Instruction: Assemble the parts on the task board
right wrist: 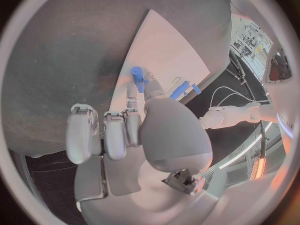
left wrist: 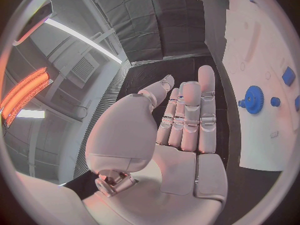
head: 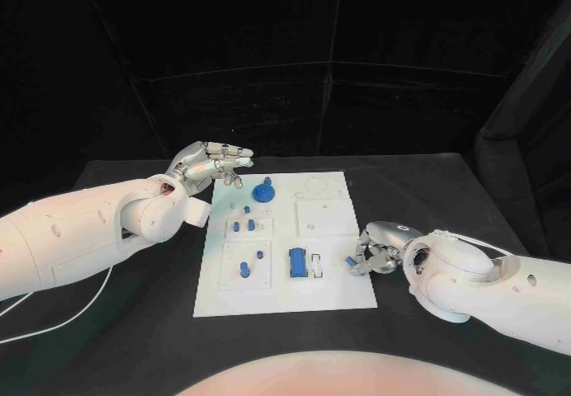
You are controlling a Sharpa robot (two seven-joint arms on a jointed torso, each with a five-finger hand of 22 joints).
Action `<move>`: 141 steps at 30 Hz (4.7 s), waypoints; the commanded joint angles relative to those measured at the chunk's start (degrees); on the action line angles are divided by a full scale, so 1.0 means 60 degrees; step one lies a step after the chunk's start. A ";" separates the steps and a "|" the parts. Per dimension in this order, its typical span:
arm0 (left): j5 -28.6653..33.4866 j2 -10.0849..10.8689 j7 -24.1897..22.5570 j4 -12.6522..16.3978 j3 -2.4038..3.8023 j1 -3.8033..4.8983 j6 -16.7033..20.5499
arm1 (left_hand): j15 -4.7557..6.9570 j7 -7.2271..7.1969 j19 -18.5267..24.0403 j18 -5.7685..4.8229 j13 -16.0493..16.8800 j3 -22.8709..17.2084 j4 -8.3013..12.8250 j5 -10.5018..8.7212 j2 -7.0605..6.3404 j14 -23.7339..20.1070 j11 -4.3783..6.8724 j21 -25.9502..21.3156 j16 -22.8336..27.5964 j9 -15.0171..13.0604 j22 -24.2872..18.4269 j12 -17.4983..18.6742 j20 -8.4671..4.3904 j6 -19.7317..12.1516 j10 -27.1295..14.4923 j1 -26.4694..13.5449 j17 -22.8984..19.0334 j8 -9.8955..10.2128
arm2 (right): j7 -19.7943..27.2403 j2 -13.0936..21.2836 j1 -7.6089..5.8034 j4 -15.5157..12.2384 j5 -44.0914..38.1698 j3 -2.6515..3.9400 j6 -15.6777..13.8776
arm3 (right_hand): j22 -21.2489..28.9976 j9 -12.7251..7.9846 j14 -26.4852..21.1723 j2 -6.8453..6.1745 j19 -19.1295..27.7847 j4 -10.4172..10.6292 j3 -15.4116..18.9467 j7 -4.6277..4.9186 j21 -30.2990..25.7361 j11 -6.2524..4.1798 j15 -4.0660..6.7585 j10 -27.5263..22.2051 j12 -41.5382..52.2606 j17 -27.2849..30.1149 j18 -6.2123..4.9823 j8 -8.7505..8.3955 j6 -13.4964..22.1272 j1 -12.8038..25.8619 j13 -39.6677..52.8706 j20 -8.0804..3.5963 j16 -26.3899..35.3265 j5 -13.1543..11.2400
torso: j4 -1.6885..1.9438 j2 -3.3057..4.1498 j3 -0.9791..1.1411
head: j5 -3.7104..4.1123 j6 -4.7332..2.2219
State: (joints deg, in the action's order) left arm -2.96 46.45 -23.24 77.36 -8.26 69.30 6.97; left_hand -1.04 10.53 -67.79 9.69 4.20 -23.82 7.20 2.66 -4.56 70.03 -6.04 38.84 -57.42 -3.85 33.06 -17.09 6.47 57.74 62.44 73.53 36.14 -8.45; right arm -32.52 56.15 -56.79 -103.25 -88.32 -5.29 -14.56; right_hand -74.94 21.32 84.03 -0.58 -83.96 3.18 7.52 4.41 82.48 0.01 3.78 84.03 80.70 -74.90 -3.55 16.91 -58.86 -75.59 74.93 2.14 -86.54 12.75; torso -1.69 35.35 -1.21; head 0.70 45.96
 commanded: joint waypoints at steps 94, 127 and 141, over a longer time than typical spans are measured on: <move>0.0040 0.0003 -0.0031 0.0098 0.0005 0.0018 -0.0189 | 0.0001 -0.0034 -0.0014 0.0132 0.0010 0.0066 -0.0008 0.0023 0.0069 -0.0108 0.0020 -0.0067 0.0050 -0.0013 -0.0031 -0.0071 0.0037 -0.0043 -0.0043 0.0092 -0.0055 -0.0040 | -0.0130 -0.1438 0.0038 0.0197 0.2895 -0.0024 -0.1459 | -0.0531 0.0022 0.0790 -0.0752 -0.0309 0.0876 -0.2501 -0.0287 0.0072 -0.0271 0.0260 0.0508 0.0163 -0.1493 0.0150 -0.0299 -0.1008 0.2523 0.1730 -0.0236 -0.0045 0.1322 | -0.0018 -0.0008 0.0001 | -0.0266 0.0073; 0.0040 -0.0015 0.0003 0.0064 0.0005 0.0018 -0.0186 | 0.0002 -0.0037 -0.0015 0.0132 0.0010 0.0075 -0.0009 0.0023 0.0076 -0.0112 0.0023 -0.0076 0.0044 -0.0013 -0.0037 -0.0082 0.0036 -0.0039 -0.0043 0.0093 -0.0061 -0.0046 | 0.0656 -0.1108 0.0039 0.0147 0.2751 -0.0026 -0.0785 | -0.0455 0.0196 0.0777 -0.0463 -0.0265 0.0394 -0.1233 -0.0202 -0.0009 -0.0196 0.0201 0.0439 0.0011 -0.1448 0.0130 -0.0347 -0.0775 0.1193 0.1693 -0.0179 -0.0004 -0.0816 | -0.0009 0.0003 0.0009 | -0.0258 0.0080; 0.0040 -0.0009 0.0016 0.0068 0.0005 0.0018 -0.0180 | 0.0002 -0.0037 -0.0015 0.0132 0.0010 0.0075 -0.0009 0.0023 0.0076 -0.0112 0.0023 -0.0076 0.0044 -0.0013 -0.0037 -0.0082 0.0036 -0.0039 -0.0043 0.0093 -0.0061 -0.0046 | 0.0599 -0.1396 0.0039 0.0609 0.2666 -0.0026 -0.0943 | -0.0470 0.0214 0.0780 -0.0269 -0.0270 0.0394 -0.1171 -0.0217 -0.0001 -0.0205 0.0204 0.0450 0.0035 -0.1459 0.0133 -0.0327 -0.0826 0.1185 0.1709 -0.0175 -0.0008 -0.0838 | -0.0016 0.0004 0.0014 | -0.0288 0.0121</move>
State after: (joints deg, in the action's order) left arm -2.95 46.45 -22.99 77.73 -8.28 69.32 6.42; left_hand -1.04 10.53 -67.79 9.69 4.20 -23.66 7.02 2.67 -4.29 69.62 -6.04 38.62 -57.42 -3.85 32.90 -17.31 6.47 57.74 62.44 73.80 35.83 -8.45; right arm -29.20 47.77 -56.52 -99.86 -71.73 -5.40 -19.81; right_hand -74.91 22.56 84.05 -2.89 -83.96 5.67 0.36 3.30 82.75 -1.33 5.03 84.13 81.12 -74.93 -3.55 14.95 -63.85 -68.40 74.92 0.92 -86.54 7.95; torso -1.76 35.39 -1.15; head -1.02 46.67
